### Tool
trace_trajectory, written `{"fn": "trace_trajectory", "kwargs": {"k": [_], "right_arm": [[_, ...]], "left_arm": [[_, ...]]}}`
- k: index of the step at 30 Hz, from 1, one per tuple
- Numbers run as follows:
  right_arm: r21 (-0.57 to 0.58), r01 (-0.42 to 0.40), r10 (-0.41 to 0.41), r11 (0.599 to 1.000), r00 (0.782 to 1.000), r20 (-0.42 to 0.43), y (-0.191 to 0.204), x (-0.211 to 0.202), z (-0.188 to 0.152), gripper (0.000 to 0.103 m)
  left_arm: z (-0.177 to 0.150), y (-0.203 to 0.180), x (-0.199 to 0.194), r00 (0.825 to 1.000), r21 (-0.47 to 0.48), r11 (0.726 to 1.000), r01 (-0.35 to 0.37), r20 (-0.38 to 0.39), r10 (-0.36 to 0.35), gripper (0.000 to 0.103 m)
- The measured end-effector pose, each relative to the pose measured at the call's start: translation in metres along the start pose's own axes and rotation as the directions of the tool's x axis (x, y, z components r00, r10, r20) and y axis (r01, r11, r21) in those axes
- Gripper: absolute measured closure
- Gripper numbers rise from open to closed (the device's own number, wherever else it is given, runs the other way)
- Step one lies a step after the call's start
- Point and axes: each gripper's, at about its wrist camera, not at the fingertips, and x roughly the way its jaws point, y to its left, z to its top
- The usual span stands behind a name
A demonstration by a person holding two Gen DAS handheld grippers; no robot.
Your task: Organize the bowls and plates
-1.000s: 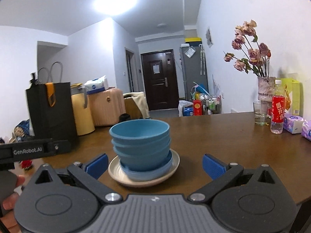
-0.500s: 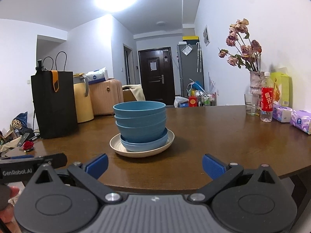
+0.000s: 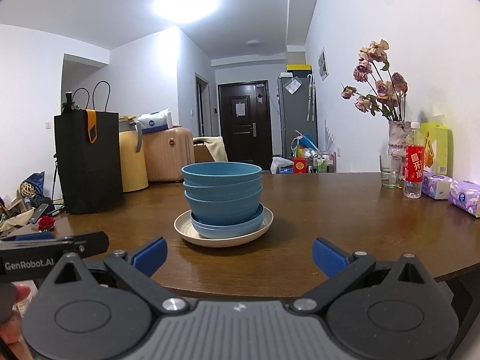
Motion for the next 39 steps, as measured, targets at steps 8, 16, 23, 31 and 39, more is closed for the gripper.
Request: {"fn": "trace_trajectory", "kwargs": {"k": [8, 16, 23, 31, 39], "right_arm": [[0.000, 0.000, 0.000, 1.000, 1.000, 0.000, -0.0012, -0.0007, -0.0010, 0.000], [0.000, 0.001, -0.001, 1.000, 1.000, 0.002, -0.0013, -0.0008, -0.0009, 0.000], [-0.002, 0.002, -0.002, 1.000, 1.000, 0.006, 0.0000, -0.0024, -0.0010, 0.000], [0.000, 0.002, -0.002, 1.000, 1.000, 0.013, 0.0001, -0.0050, -0.0023, 0.000], [0.000, 0.004, -0.004, 1.000, 1.000, 0.019, 0.0001, -0.0067, -0.0019, 0.000]], "left_arm": [[-0.0013, -0.0002, -0.0015, 1.000, 0.002, 1.000, -0.003, 0.006, 0.003, 0.000], [-0.0004, 0.0011, -0.0027, 1.000, 0.005, 1.000, 0.000, 0.014, 0.000, 0.000], [0.0003, 0.0006, -0.0057, 1.000, 0.018, 1.000, 0.006, 0.029, -0.007, 0.000], [0.0002, 0.0015, -0.0053, 1.000, 0.020, 1.000, 0.006, 0.025, -0.007, 0.000], [-0.0028, -0.0003, -0.0069, 0.999, 0.039, 0.999, 0.006, 0.032, -0.007, 0.000]]}}
